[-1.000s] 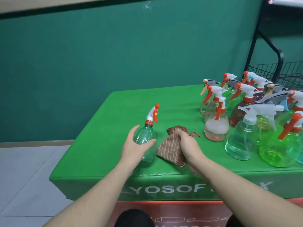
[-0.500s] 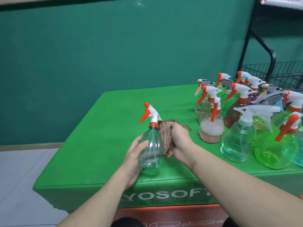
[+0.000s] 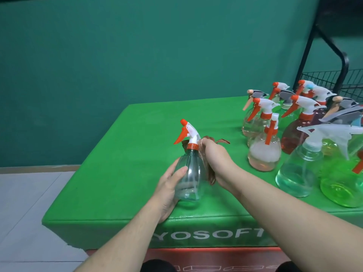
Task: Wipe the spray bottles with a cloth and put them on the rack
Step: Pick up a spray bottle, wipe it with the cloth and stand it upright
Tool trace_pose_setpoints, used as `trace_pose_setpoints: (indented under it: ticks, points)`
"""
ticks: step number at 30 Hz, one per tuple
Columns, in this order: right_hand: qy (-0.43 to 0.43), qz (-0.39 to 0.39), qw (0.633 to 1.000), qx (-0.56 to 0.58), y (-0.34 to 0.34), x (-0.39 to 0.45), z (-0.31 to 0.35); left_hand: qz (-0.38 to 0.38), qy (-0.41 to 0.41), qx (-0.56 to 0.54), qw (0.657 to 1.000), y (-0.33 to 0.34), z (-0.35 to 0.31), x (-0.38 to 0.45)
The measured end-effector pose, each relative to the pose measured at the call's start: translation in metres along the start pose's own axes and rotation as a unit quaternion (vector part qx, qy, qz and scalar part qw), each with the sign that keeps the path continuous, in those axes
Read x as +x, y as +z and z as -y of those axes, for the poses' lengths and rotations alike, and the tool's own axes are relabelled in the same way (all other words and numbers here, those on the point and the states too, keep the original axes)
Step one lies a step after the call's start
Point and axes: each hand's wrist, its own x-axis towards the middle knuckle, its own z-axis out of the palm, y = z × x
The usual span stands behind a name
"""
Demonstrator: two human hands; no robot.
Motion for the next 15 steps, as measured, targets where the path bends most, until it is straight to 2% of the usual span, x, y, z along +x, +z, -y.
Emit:
trace_pose_setpoints:
  ticks: [3, 6, 9, 12, 15]
  points:
    - [-0.053, -0.034, 0.987, -0.151, -0.005, -0.004, -0.005, -0.003, 0.000, -0.016, 1.000, 0.000, 0.000, -0.001]
    - [-0.073, -0.036, 0.981, -0.179, -0.011, -0.006, -0.013, -0.015, 0.004, -0.032, 0.999, 0.000, 0.000, -0.002]
    - [-0.021, -0.028, 0.998, -0.055, -0.013, -0.007, -0.015, -0.019, 0.007, -0.033, 0.999, 0.002, -0.001, -0.005]
    - [0.025, -0.001, 0.996, 0.088, -0.013, -0.014, -0.009, -0.015, 0.007, -0.024, 1.000, 0.002, -0.001, -0.006]
    - [0.037, 0.018, 0.990, 0.137, -0.010, -0.017, 0.001, -0.004, 0.012, -0.011, 1.000, 0.001, -0.001, -0.006]
